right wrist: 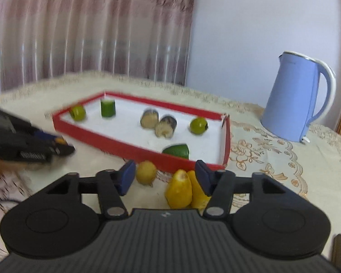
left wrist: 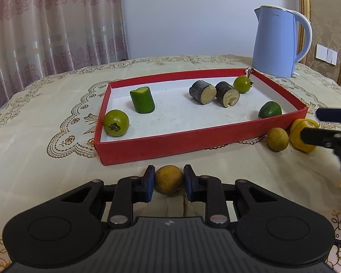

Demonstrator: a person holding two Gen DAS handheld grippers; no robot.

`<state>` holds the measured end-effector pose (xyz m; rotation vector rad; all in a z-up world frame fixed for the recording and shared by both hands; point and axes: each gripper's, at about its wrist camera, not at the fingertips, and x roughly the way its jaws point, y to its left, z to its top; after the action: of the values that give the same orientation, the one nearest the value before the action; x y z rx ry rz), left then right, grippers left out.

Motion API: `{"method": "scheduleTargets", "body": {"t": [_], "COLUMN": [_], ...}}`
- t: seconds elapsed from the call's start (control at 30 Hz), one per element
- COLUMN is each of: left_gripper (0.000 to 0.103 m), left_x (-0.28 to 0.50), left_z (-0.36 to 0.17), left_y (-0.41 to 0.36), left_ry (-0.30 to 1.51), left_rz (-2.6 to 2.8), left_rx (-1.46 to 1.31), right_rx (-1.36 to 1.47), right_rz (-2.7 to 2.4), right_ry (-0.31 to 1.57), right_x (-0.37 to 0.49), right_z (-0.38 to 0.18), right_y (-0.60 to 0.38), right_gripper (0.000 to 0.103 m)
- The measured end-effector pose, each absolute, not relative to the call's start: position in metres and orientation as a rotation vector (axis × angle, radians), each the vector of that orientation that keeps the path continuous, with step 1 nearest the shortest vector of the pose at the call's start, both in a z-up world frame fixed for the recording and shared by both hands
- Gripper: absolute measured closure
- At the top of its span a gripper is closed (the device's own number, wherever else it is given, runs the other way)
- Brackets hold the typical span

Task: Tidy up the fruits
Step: 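Grasp a yellow lemon with the right tool while the left tool holds the brown fruit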

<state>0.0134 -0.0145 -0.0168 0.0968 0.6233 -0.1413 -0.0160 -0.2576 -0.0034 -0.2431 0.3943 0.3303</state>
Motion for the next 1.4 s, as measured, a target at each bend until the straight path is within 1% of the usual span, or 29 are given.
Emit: {"method": "scheduleTargets", "body": {"t": [0.1,0.13,0.2,0.23,0.33,0.5,0.57,0.6,0.63,0.73,0.8,0.87,0.93,1.33,1.37,1.4], "left_gripper": [0.077,0.077,0.077,0.077,0.077,0.077,0.077,0.077,0.077,0.077,0.077,0.077,0.077,0.077,0.076,0.073], "left_x": [0.013,0.013,0.013,0.014,0.015,0.015,0.015,0.015,0.015,0.015,0.015,0.015,0.015,0.015,0.014,0.014], "left_z": [-0.017,-0.016,-0.016,-0.016,-0.016,-0.017,-0.017,-0.017,-0.017,-0.017,-0.017,-0.017,-0.017,-0.017,-0.017,-0.017], "left_y": [-0.014,-0.014,-0.013,-0.012,-0.011,-0.012,-0.012,-0.012,-0.013,-0.013,-0.013,-0.013,-0.013,-0.015,-0.016,-0.016], "left_ry": [0.623,0.623,0.624,0.625,0.627,0.626,0.626,0.625,0.624,0.624,0.624,0.624,0.623,0.616,0.614,0.612], "left_rz": [-0.144,-0.145,-0.147,-0.149,-0.152,-0.153,-0.153,-0.152,-0.151,-0.151,-0.151,-0.151,-0.151,-0.161,-0.159,-0.153], "left_rx": [0.093,0.093,0.090,0.087,0.080,0.081,0.081,0.083,0.086,0.087,0.086,0.087,0.088,0.123,0.128,0.135], "right_rx": [-0.236,-0.239,-0.257,-0.262,-0.282,-0.287,-0.288,-0.293,-0.298,-0.322,-0.335,-0.340,-0.347,-0.359,-0.353,-0.345], "right_rz": [0.332,0.339,0.426,0.481,0.457,0.396,0.397,0.402,0.409,0.420,0.429,0.428,0.413,0.395,0.396,0.397], "right_ry": [0.434,0.456,0.474,0.471,0.446,0.475,0.478,0.481,0.486,0.502,0.510,0.514,0.513,0.505,0.507,0.510], "right_x": [-0.010,-0.010,-0.017,-0.024,-0.034,-0.025,-0.022,-0.019,-0.018,-0.011,-0.010,-0.010,-0.009,-0.023,-0.023,-0.022], "right_z": [-0.007,-0.008,-0.008,-0.007,-0.003,-0.009,-0.011,-0.012,-0.013,-0.016,-0.018,-0.019,-0.019,-0.021,-0.021,-0.021], "right_y": [-0.259,-0.259,-0.256,-0.255,-0.253,-0.253,-0.252,-0.250,-0.251,-0.246,-0.243,-0.242,-0.241,-0.242,-0.243,-0.243], "right_gripper": [0.059,0.061,0.062,0.067,0.067,0.066,0.060,0.053,0.050,0.050,0.052,0.052,0.065,0.066,0.066,0.065]}}
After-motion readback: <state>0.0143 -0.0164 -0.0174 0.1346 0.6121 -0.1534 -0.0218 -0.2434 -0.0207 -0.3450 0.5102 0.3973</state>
